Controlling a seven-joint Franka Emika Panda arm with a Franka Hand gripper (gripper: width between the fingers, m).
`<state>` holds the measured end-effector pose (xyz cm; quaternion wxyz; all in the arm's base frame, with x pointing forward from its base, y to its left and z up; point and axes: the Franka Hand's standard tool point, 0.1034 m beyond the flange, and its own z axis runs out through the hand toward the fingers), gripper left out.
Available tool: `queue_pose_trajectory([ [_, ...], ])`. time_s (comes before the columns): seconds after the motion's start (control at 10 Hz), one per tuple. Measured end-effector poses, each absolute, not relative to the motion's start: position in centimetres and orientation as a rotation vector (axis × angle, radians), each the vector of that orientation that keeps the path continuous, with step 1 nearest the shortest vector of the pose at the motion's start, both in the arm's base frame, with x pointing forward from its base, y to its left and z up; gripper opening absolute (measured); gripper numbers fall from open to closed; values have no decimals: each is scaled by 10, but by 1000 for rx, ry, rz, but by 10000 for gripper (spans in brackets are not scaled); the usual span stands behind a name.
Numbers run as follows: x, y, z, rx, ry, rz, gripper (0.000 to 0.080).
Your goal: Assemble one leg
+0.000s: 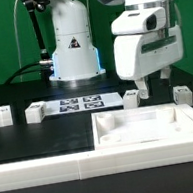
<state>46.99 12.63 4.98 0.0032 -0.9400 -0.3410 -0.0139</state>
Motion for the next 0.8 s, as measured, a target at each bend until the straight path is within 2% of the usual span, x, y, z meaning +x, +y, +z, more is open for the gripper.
queue_pose_trajectory([
  [0.3, 463, 151, 47, -3028, -690, -45, 649],
  [0.7, 462, 155, 47, -3062, -357, -33, 649],
  [0.8, 456, 164, 47, -3069, -99, -48, 649],
])
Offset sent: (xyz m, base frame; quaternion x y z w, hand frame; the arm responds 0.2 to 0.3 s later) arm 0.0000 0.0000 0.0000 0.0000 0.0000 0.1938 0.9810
